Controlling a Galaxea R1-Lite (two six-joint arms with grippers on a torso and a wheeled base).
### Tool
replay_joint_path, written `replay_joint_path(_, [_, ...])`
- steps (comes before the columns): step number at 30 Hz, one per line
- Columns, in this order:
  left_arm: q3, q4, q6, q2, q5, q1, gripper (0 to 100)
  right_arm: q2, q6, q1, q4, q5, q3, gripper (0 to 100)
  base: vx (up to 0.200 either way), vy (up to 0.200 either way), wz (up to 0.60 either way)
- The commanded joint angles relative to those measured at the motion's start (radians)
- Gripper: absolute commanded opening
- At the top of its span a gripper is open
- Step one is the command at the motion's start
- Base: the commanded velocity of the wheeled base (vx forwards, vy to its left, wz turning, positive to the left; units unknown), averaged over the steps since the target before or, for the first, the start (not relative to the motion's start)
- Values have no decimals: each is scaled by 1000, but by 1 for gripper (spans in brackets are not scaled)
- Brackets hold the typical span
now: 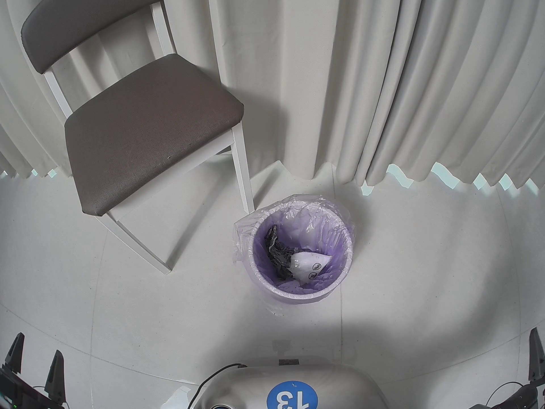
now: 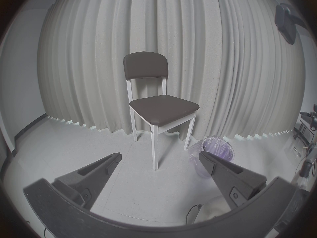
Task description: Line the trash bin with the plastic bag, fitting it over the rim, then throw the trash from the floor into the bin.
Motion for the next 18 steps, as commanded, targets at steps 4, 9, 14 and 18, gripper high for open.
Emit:
replay_joint_path(4, [18, 10, 21, -11, -10, 1, 100, -13, -8, 0, -2, -6, 51, 100, 0, 0, 0])
replay_joint_path(9, [18, 10, 13, -11, -8, 1, 100, -13, -11, 0, 64, -8, 55, 100, 0, 0, 0])
replay_joint_path(14, [18, 10, 13, -11, -8, 1, 100, -13, -11, 0, 136, -26, 55, 100, 0, 0, 0])
replay_joint_path(18, [18, 11, 13, -11, -8, 1, 100, -11, -1, 0, 138, -45, 55, 100, 0, 0, 0])
